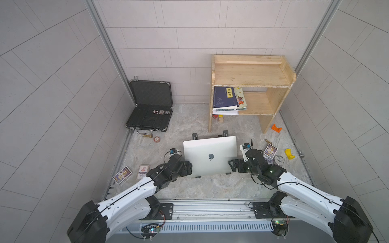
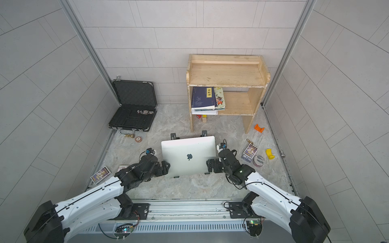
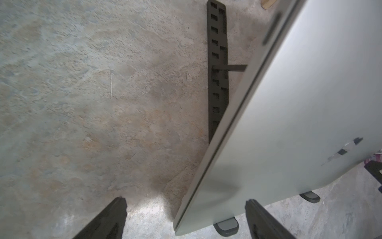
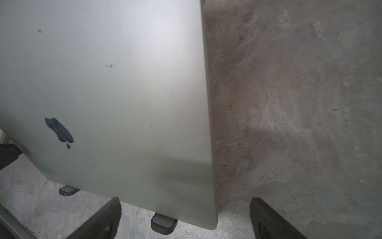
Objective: Close the laptop lid and set it aside
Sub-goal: Pick up the laptop from the computer stand.
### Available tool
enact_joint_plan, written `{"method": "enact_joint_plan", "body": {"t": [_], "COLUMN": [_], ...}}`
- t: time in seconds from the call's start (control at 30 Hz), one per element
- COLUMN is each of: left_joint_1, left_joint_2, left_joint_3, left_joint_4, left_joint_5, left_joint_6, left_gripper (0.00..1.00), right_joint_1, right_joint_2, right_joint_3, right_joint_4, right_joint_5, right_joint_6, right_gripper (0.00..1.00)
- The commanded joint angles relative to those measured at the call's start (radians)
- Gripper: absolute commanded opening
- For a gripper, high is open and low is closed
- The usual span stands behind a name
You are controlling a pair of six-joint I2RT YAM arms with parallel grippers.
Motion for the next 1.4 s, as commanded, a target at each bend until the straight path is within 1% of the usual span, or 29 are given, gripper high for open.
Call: {"method": "enact_joint_plan", "body": {"t": [0.0, 0.1, 0.2, 0.4, 0.47, 0.6, 0.87, 1.1, 1.37], "left_joint_1": [-0.006, -0.005, -0.005, -0.005, -0.005, -0.005, -0.006, -0.005, -0.006], "left_joint_2": [-0.016, -0.01, 0.003, 0.012, 0.012, 0.017, 0.066, 0.118, 0.124], "left_joint_3": [-0.042, -0.071, -0.09, -0.091, -0.116, -0.124, -0.136, -0.13, -0.133], "left_joint_4": [0.074, 0.124, 0.16, 0.193, 0.206, 0.233, 0.292, 0.337, 0.356], "left_joint_5": [0.028, 0.043, 0.05, 0.056, 0.062, 0.067, 0.078, 0.095, 0.11], "left_joint_6": [0.0, 0.0, 0.0, 0.01, 0.012, 0.021, 0.024, 0.026, 0.024], "left_gripper": [0.88, 0.84, 0.81, 0.81, 0.81, 0.8, 0.79, 0.79, 0.78], "right_joint_1": [-0.007, -0.013, -0.025, -0.071, -0.087, -0.106, -0.141, -0.149, -0.153], "right_joint_2": [-0.059, -0.088, -0.075, 0.009, 0.035, 0.08, 0.152, 0.211, 0.249], "right_joint_3": [-0.043, -0.069, -0.076, -0.087, -0.094, -0.097, -0.104, -0.117, -0.127], "right_joint_4": [0.119, 0.152, 0.17, 0.225, 0.259, 0.299, 0.343, 0.393, 0.432], "right_joint_5": [-0.034, -0.048, -0.074, -0.141, -0.166, -0.198, -0.256, -0.278, -0.291], "right_joint_6": [-0.035, -0.044, -0.051, -0.044, -0.034, -0.029, -0.03, -0.026, -0.018], "right_gripper": [1.0, 1.0, 1.0, 0.96, 0.95, 0.93, 0.88, 0.84, 0.81]}}
